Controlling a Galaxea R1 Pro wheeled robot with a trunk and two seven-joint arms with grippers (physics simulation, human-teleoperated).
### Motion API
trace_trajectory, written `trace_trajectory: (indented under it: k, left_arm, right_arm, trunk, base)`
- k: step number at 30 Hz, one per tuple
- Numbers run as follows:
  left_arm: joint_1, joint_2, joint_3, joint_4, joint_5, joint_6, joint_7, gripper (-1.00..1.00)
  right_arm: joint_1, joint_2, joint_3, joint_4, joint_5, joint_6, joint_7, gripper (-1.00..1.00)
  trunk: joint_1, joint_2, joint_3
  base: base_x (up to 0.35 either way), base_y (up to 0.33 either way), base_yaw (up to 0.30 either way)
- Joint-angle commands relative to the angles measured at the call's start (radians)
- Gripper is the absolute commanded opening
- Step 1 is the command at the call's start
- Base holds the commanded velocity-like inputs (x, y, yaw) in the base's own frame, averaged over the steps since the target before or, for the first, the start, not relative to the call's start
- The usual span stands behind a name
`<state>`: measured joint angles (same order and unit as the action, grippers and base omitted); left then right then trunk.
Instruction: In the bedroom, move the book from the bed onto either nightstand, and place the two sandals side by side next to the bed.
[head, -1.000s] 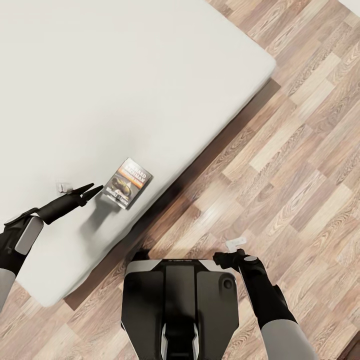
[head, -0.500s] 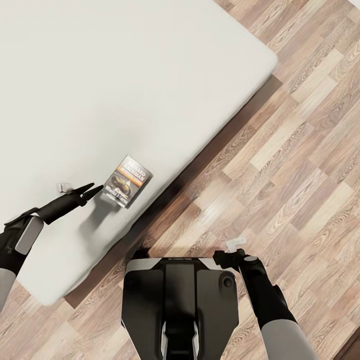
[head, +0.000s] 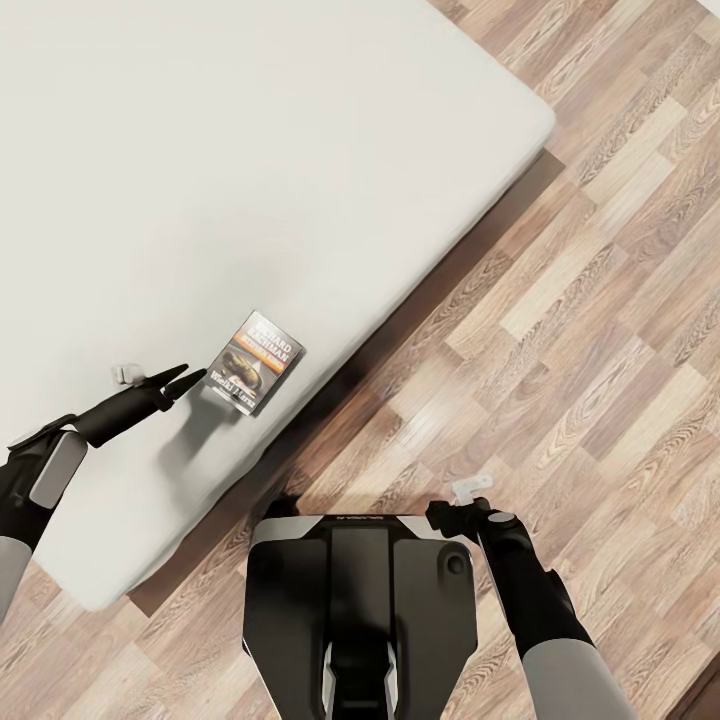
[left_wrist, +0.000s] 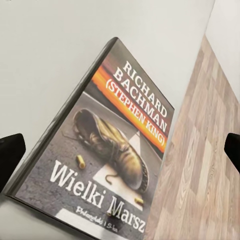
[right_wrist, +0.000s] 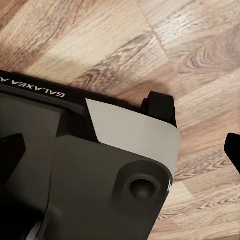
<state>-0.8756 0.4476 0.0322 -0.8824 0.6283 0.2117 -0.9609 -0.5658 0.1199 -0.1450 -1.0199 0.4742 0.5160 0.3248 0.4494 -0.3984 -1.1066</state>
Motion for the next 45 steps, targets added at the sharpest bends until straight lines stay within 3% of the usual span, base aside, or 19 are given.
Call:
trace_trajectory:
  k: [1, 20, 35, 39, 45]
  left_arm:
    - [0.000, 0.000, 0.000, 0.000, 0.007, 0.010, -0.002, 1.00]
    - [-0.003, 0.000, 0.006, 0.026, 0.008, -0.072, 0.034, 1.00]
    - [-0.067, -0.002, 0.008, 0.157, 0.010, -0.161, 0.065, 1.00]
    - [-0.089, -0.009, 0.007, 0.196, 0.010, -0.184, 0.066, 1.00]
    - [-0.111, -0.044, 0.005, 0.233, 0.009, -0.207, 0.066, 1.00]
  right_arm:
    - [0.000, 0.001, -0.004, -0.001, 0.011, 0.003, 0.010, 1.00]
    - [0.000, 0.001, -0.004, 0.000, 0.011, 0.002, 0.010, 1.00]
    - [0.000, 0.001, -0.004, 0.000, 0.011, 0.002, 0.010, 1.00]
    - [0.000, 0.001, -0.004, 0.000, 0.011, 0.002, 0.010, 1.00]
    - [0.000, 0.001, -0.004, 0.000, 0.011, 0.002, 0.009, 1.00]
  trunk:
    - [0.001, -0.002, -0.001]
    - [0.001, -0.002, -0.001]
    - [0.001, -0.002, -0.001]
    - [0.001, -0.002, -0.001]
    - [0.001, -0.002, -0.001]
  base:
    - [0.000, 0.000, 0.000]
    - [0.000, 0.000, 0.000]
    - [0.000, 0.000, 0.000]
    - [0.000, 0.000, 0.000]
    - [0.000, 0.000, 0.000]
